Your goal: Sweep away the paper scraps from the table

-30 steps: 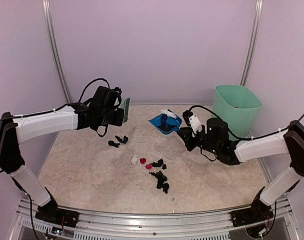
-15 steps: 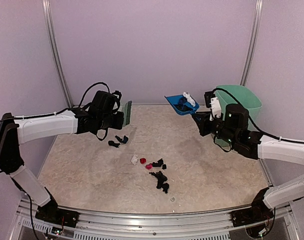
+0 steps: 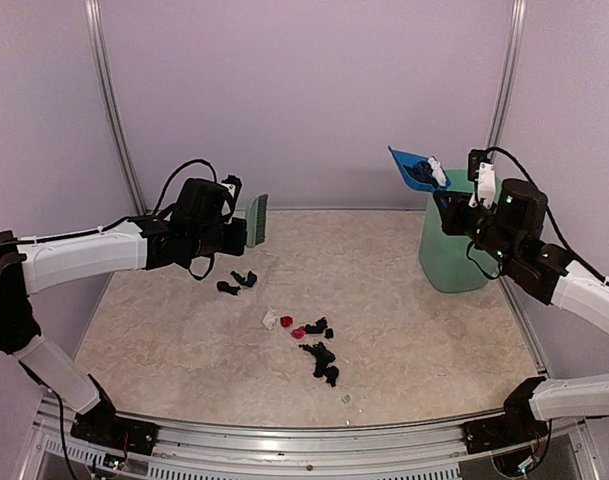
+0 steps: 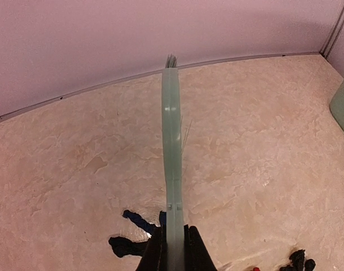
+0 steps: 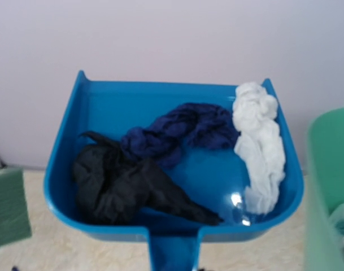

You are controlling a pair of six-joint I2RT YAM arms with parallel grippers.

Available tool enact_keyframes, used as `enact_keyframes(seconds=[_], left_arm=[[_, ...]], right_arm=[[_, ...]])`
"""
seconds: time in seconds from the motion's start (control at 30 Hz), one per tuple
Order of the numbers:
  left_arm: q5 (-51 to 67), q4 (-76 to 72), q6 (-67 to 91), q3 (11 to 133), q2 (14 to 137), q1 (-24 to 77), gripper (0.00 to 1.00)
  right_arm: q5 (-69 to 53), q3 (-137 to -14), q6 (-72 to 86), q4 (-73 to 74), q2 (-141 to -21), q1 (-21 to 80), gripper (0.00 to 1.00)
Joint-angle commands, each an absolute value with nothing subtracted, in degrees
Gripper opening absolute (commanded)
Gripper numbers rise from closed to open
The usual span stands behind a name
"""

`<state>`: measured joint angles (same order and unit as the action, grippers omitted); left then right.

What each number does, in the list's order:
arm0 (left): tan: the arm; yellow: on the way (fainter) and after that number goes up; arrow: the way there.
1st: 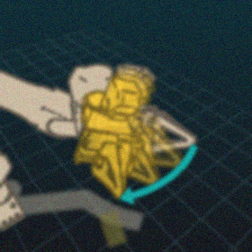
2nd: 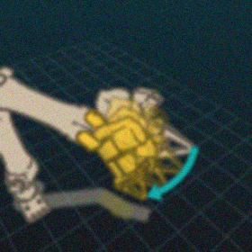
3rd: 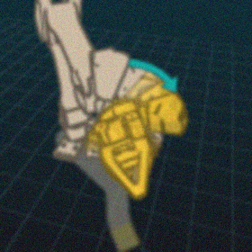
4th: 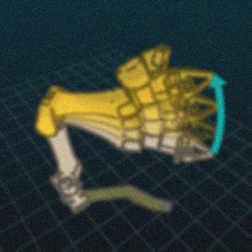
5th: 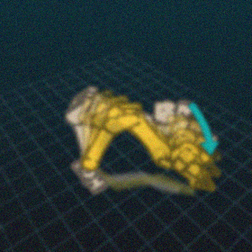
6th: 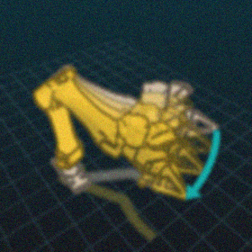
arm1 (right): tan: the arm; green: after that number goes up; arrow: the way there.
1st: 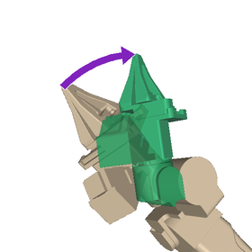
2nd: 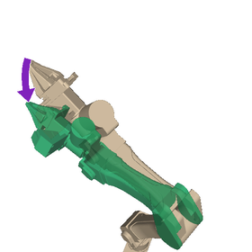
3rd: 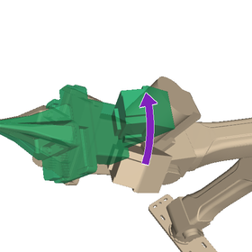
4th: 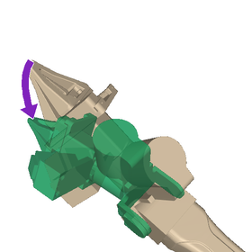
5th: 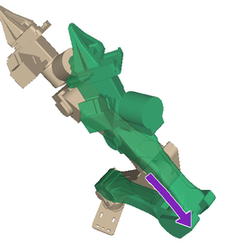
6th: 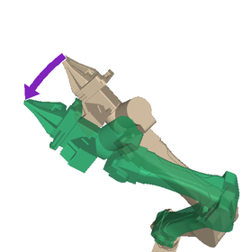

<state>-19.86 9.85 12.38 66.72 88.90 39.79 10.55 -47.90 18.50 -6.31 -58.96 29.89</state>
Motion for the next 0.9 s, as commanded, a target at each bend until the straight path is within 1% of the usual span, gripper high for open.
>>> enact_keyframes(seconds=[0.0, 0.17, 0.4, 0.53, 0.7, 0.87], left_arm=[[-19.94, 7.87, 12.14, 65.84, 86.44, 40.51, 0.00], [-20.00, 7.91, 12.22, 65.74, 85.71, 40.99, 0.00], [-20.47, 8.09, 12.32, 65.48, 85.44, 41.57, 0.00], [-20.66, 8.14, 12.44, 65.31, 85.02, 41.57, 0.00], [-20.48, 8.16, 12.40, 65.30, 84.73, 41.67, 0.00], [-20.39, 8.18, 12.50, 65.48, 84.95, 41.66, 0.00]], right_arm=[[12.97, -50.52, 20.92, -3.70, -55.94, 27.45, 0.00], [10.61, -50.39, 26.55, -2.87, -54.20, 22.84, 0.00], [0.72, -49.62, 35.54, -3.49, -52.79, 14.24, 0.00], [-8.46, -48.27, 42.12, -6.02, -52.67, 8.54, 0.00], [-17.16, -46.59, 49.59, -10.50, -52.68, 3.06, 0.00], [-21.33, -43.72, 58.83, -15.80, -51.97, 0.53, 0.00]])
